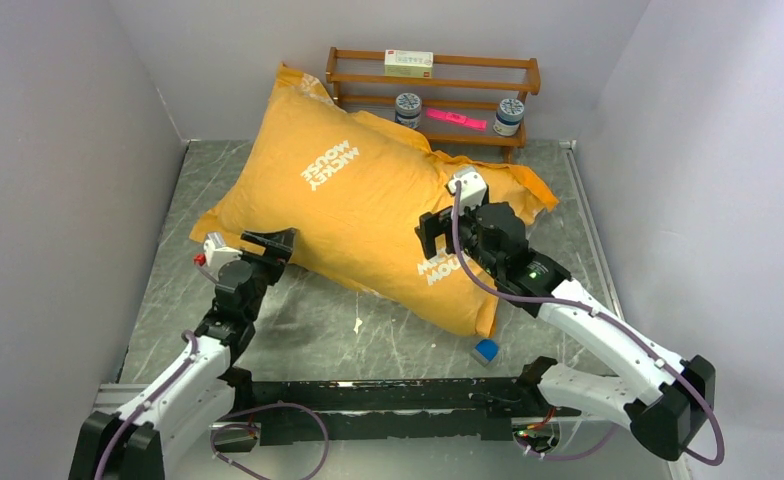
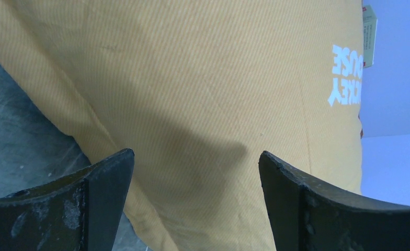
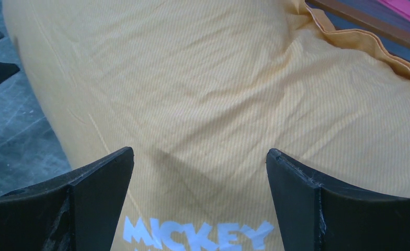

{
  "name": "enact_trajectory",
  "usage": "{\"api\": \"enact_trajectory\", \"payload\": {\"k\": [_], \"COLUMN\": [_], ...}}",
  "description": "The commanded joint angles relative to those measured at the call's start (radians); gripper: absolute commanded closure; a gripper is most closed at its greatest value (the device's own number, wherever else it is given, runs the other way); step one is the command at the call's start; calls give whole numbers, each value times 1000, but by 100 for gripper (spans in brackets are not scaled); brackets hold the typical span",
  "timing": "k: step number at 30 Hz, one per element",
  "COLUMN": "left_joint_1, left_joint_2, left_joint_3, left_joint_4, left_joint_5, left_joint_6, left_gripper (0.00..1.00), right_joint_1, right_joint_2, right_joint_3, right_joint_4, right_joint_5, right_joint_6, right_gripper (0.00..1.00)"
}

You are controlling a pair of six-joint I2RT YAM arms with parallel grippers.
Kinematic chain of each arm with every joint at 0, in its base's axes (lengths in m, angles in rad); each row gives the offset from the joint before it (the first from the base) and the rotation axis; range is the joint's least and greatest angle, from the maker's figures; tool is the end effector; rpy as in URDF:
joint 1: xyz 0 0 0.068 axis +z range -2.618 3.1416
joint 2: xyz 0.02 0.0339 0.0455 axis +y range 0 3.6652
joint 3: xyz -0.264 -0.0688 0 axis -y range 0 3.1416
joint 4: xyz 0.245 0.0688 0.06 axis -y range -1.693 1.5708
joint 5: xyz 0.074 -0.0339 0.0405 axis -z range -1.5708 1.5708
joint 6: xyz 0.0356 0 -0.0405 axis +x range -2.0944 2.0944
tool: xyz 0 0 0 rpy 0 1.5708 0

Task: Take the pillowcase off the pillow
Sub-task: Turn over the pillow at the center of the board.

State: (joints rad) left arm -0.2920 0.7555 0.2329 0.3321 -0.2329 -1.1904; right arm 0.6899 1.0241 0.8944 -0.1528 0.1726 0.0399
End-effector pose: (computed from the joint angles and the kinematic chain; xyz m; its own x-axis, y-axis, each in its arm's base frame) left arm 0.1716 -0.0430 0.2036 -0.1259 -0.9055 -0.4051 -0.1450 0.4208 -0.8955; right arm 0.1876 0.1469 0.3364 -0.2348 -0.1428 -0.9615 -0.4908 0.8712 -0.0095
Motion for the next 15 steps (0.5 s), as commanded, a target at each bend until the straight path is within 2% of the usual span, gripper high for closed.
{"api": "enact_trajectory", "payload": {"k": [1, 8, 12, 15], "left_joint_1": [2, 2, 2, 2], "left_joint_2": [87, 304, 404, 465], "left_joint_3": [-31, -50, -25, -12], "left_joint_4": [244, 557, 666, 750], "left_joint_5": [21, 75, 88, 93], "left_joint_6": [-26, -64, -65, -66], "left_gripper": [7, 9, 11, 18], "right_joint_1": [3, 3, 3, 3], "right_joint_2": [-54, -98, -116, -120], "right_joint_3": [0, -7, -8, -7], "right_joint_4": [56, 18, 2, -8], "right_joint_5": [-29, -23, -13, -9], "right_joint_6": [23, 22, 17, 16], "right_gripper": [0, 0, 0, 0]}}
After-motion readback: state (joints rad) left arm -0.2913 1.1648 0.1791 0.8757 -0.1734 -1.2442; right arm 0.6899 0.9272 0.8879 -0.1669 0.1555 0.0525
